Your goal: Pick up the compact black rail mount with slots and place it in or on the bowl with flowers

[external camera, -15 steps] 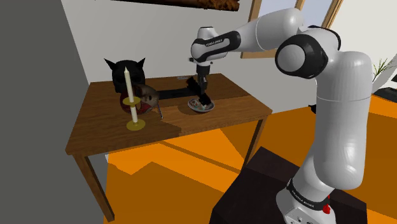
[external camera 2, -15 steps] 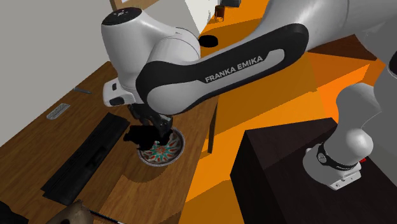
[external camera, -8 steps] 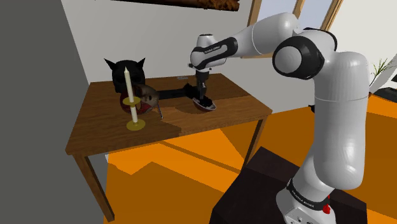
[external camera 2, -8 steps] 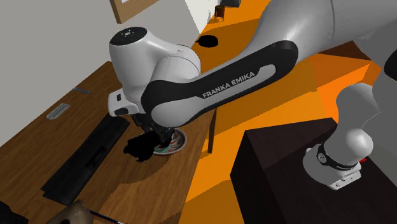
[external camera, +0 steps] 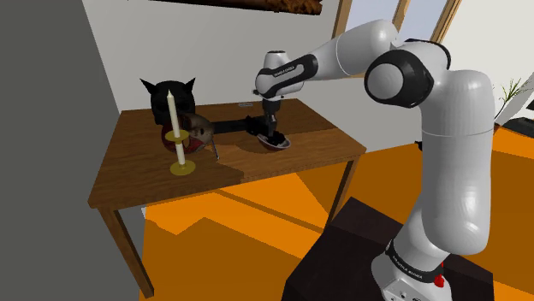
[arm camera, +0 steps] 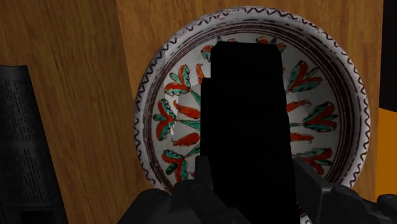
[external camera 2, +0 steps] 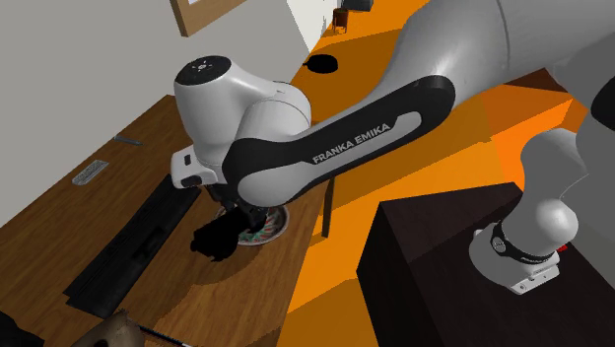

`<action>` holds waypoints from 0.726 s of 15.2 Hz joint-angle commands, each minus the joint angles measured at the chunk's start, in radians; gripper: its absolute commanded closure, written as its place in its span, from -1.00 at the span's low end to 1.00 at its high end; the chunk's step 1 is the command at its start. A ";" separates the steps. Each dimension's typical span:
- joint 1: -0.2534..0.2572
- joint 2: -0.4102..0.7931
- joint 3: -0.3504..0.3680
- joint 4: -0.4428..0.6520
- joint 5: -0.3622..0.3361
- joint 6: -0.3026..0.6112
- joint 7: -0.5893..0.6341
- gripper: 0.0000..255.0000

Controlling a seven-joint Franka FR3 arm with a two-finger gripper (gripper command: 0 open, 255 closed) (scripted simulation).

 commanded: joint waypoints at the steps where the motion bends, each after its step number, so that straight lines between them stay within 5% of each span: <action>1: -0.003 0.007 -0.003 -0.003 -0.002 -0.004 0.000 1.00; 2: -0.004 0.007 -0.003 -0.003 -0.002 -0.004 0.000 1.00; 3: -0.003 0.008 -0.003 0.000 -0.001 -0.006 0.001 -1.00; 8: -0.004 0.007 -0.003 -0.003 -0.002 -0.004 0.000 -1.00; 11: 0.002 -0.032 -0.009 0.043 -0.016 -0.088 0.009 -1.00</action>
